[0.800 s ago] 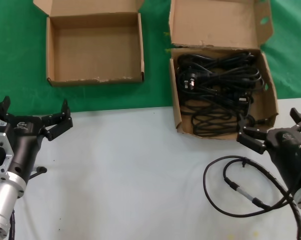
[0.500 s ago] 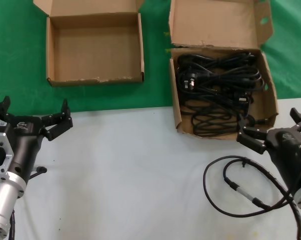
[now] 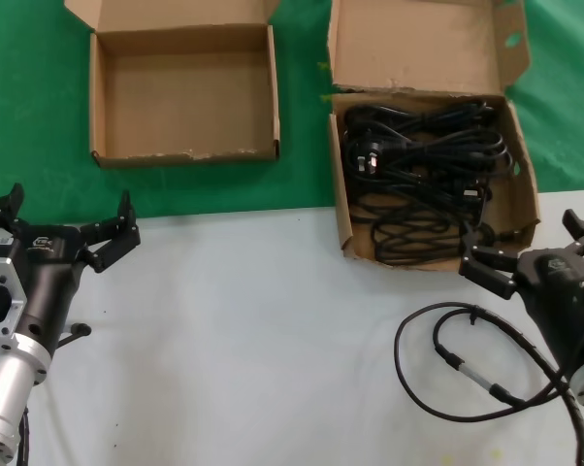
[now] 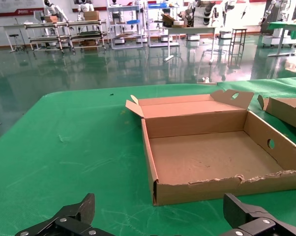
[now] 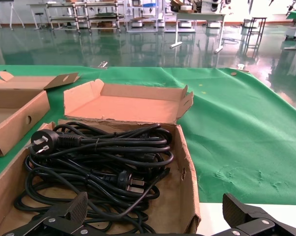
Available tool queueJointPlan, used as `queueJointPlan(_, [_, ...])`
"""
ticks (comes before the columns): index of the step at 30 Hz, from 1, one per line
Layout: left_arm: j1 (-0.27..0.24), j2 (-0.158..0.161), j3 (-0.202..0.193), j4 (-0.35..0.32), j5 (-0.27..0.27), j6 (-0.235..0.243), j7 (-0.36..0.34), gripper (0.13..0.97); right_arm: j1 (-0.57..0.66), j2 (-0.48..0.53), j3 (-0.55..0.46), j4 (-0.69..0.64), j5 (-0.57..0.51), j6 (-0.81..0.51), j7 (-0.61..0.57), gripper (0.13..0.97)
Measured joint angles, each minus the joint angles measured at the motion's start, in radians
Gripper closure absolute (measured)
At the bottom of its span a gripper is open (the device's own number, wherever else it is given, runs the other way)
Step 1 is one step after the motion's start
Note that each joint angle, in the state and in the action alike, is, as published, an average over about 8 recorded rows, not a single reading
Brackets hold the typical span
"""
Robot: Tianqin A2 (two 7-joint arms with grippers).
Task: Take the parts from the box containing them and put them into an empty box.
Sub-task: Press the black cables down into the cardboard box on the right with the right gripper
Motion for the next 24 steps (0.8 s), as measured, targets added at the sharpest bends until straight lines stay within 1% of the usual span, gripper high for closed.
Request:
queueJointPlan(3, [0.000, 0.000, 0.000, 0.000, 0.000, 0.000, 0.000, 0.157, 0.000, 0.002, -0.001, 0.001, 0.000, 0.000, 0.000, 0.129])
queueJointPlan(8, [0.000, 0.000, 0.000, 0.000, 0.000, 0.000, 0.000, 0.214, -0.001, 0.025, -0.016, 0.011, 0.002, 0.004, 0.001, 0.129])
queueJointPlan(11, [0.000, 0.000, 0.000, 0.000, 0.000, 0.000, 0.000, 0.248, -0.001, 0.057, -0.031, 0.021, -0.002, 0.001, -0.004, 0.129])
queueJointPlan(12, [0.000, 0.000, 0.000, 0.000, 0.000, 0.000, 0.000, 0.248, 0.001, 0.070, -0.035, 0.023, -0.006, -0.004, -0.008, 0.129])
queueJointPlan(16, [0.000, 0.000, 0.000, 0.000, 0.000, 0.000, 0.000, 0.326, 0.018, 0.133, -0.041, 0.026, -0.030, -0.054, -0.049, 0.129])
queueJointPlan(20, [0.000, 0.000, 0.000, 0.000, 0.000, 0.000, 0.000, 0.403, 0.057, 0.206, -0.035, 0.024, -0.061, -0.138, -0.124, 0.129])
queueJointPlan(21, [0.000, 0.000, 0.000, 0.000, 0.000, 0.000, 0.000, 0.403, 0.069, 0.226, -0.034, 0.024, -0.069, -0.160, -0.144, 0.129])
queueJointPlan(24, [0.000, 0.000, 0.000, 0.000, 0.000, 0.000, 0.000, 0.483, 0.112, 0.286, -0.041, 0.025, -0.092, -0.229, -0.205, 0.129])
